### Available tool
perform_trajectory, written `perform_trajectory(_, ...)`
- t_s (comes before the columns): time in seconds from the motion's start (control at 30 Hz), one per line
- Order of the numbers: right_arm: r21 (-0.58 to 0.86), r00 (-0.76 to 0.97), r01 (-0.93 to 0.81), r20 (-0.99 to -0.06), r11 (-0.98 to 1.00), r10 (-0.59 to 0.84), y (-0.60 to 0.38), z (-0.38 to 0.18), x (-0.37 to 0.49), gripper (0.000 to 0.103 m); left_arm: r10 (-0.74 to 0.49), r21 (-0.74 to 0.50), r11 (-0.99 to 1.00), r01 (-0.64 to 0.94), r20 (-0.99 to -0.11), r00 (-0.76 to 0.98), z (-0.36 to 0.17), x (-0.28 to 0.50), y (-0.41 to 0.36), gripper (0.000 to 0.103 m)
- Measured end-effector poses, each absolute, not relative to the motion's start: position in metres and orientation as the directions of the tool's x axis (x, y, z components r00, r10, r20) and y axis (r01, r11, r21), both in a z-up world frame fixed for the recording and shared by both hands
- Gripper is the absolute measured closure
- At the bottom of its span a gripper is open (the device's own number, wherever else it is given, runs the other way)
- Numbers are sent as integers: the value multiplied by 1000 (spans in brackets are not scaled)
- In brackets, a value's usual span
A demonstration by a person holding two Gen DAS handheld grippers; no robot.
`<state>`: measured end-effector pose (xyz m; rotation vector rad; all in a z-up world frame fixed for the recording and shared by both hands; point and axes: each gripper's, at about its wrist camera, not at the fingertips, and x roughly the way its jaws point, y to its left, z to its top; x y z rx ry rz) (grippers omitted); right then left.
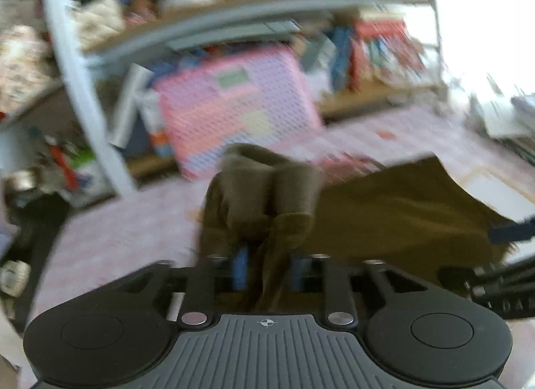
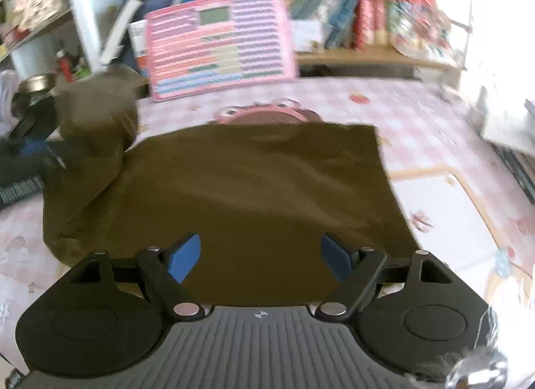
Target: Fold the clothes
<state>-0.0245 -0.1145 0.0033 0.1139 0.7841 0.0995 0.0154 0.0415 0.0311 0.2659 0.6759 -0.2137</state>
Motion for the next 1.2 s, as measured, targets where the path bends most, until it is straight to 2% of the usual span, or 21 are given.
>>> perform_trajectory(0.03, 153, 694, -35, -707, 988, 134, -125, 2, -24, 25, -122, 148, 943, 297, -678, 725, 24, 16, 34, 49)
perform_trajectory(0.1, 183, 683, -35, -714, 982, 158, -139, 1, -22, 25, -120, 120, 949, 291, -717, 687, 15, 12, 30, 46)
perform_trajectory(0.17, 233, 671, -54, -711, 971, 208, -149, 1, -17, 25, -110, 91, 964, 251, -723, 682, 14, 2, 36, 39)
perform_trajectory(0.23, 346, 629, -92, -707, 934, 323, -155, 0, -7, 24, -119, 13, 983, 182, -710, 694, 17, -11, 53, 29)
perform_trajectory(0.4, 652, 453, -88, -648, 753, 613, -146, -16, 36, 24, -82, -227, 969, -98, -667, 741, 26, -40, 111, 28)
perform_trajectory(0.43, 694, 426, -64, -631, 717, 649, -141, -21, 46, 24, -66, -267, 951, -152, -660, 749, 28, -44, 120, 28)
perform_trajectory(0.57, 758, 397, 43, -611, 651, 685, -122, -34, 67, 26, -14, -299, 924, -238, -648, 762, 33, -67, 145, 28)
perform_trajectory(0.6, 775, 396, 72, -600, 627, 695, -120, -36, 70, 30, -1, -305, 917, -256, -645, 764, 34, -73, 150, 28)
perform_trajectory(0.67, 806, 394, 130, -576, 577, 716, -115, -41, 75, 65, 13, -308, 910, -278, -648, 761, 33, -81, 159, 28)
perform_trajectory(0.7, 820, 394, 159, -564, 550, 726, -113, -43, 78, 73, 19, -308, 907, -287, -650, 759, 32, -84, 163, 28)
perform_trajectory(0.77, 852, 397, 202, -522, 483, 755, -110, -45, 80, 80, 19, -311, 906, -288, -649, 761, 32, -87, 169, 28)
perform_trajectory(0.83, 911, 412, 186, -412, 368, 812, -112, -39, 70, 81, 13, -315, 905, -284, -648, 762, 32, -88, 175, 28)
perform_trajectory(0.87, 919, 422, 185, -393, 347, 817, -113, -39, 65, 81, 4, -322, 905, -279, -649, 761, 30, -87, 178, 28)
perform_trajectory(0.97, 861, 443, 236, -508, 451, 739, -116, -54, 61, 80, -37, -340, 907, -250, -655, 755, 26, -84, 185, 28)
perform_trajectory(1.03, 837, 435, 258, -547, 483, 715, -116, -68, 60, 78, -69, -338, 917, -210, -654, 753, 25, -80, 185, 28)
perform_trajectory(1.13, 836, 470, 228, -544, 500, 695, -117, -58, 50, 58, -113, -345, 926, -153, -641, 759, 26, -73, 187, 28)
perform_trajectory(1.2, 828, 490, 208, -549, 521, 677, -117, -49, 42, 54, -144, -351, 929, -116, -634, 760, 25, -67, 189, 28)
